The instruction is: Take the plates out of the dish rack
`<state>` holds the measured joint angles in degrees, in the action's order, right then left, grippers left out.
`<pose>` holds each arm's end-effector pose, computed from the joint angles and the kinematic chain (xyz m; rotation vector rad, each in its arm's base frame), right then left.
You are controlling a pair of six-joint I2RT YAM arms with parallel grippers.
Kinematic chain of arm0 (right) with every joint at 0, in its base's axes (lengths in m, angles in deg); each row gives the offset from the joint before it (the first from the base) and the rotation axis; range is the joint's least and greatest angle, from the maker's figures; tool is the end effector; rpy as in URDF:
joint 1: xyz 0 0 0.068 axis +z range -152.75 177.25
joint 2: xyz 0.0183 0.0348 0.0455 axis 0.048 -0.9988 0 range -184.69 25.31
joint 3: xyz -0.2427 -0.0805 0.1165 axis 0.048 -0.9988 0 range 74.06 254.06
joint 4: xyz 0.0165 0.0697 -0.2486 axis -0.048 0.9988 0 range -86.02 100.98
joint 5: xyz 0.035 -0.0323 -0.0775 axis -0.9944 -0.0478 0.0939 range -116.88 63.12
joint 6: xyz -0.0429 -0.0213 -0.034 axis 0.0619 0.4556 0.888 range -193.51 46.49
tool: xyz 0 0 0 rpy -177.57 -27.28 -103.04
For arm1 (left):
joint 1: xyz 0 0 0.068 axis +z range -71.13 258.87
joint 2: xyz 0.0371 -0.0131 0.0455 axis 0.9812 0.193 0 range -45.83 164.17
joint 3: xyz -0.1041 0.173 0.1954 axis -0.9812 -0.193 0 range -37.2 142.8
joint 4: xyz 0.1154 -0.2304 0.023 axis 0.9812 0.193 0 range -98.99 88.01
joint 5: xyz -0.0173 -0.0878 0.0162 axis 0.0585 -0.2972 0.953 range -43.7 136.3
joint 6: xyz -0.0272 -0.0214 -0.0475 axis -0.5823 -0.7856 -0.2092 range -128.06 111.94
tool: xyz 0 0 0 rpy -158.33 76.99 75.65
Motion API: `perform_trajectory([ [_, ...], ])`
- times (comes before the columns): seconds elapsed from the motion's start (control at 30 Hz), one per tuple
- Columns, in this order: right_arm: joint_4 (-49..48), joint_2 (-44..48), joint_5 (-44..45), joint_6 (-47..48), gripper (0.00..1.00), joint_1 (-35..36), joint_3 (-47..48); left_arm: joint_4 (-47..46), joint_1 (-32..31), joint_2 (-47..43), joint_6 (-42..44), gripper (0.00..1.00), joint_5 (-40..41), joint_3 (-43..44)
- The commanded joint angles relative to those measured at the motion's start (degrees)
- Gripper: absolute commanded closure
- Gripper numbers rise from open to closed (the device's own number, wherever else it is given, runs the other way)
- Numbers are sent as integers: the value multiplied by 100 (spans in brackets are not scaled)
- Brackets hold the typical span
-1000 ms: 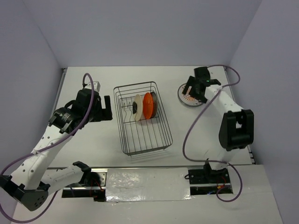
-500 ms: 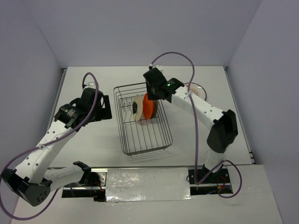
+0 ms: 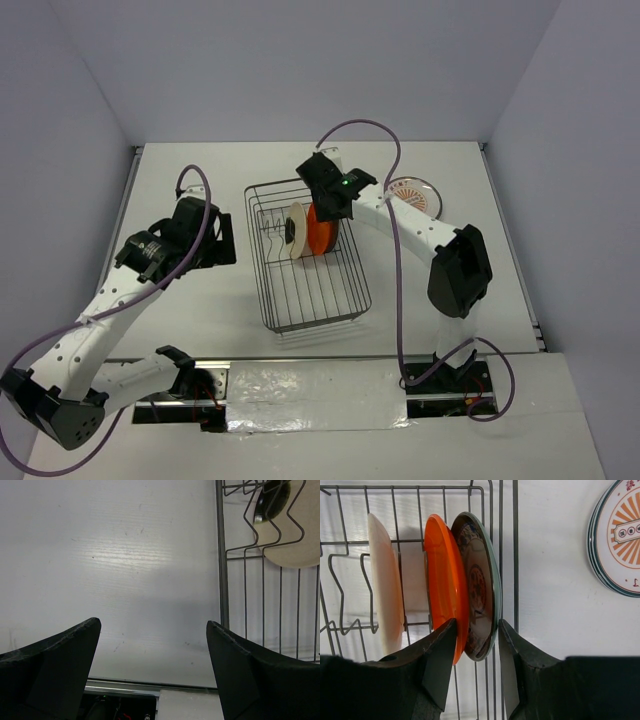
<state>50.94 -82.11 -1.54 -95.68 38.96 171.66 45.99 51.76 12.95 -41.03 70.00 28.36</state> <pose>0.3196 0.2605 0.2972 -0.2513 2.4167 -0.0797 0.1746 -0.0702 0.3504 -0.3035 2.3025 -0.0217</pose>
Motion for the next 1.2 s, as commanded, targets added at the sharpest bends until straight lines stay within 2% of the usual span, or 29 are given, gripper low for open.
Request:
perform_trajectory([
  [0.0,-169,404,-108,3,53,12,-13,-75,22,-43,142,0,3,1],
  [0.13,-152,792,-126,-33,47,-49,180,-119,22,-25,194,1,20,-17],
  [0.27,32,749,-56,46,46,-251,356,-189,13,63,195,1,-67,-52],
  [0.67,-108,-7,-318,398,54,-497,330,-233,22,116,230,1,-50,-52],
  [1.17,-213,-122,-574,292,57,-393,67,-304,22,98,159,0,-76,-228],
])
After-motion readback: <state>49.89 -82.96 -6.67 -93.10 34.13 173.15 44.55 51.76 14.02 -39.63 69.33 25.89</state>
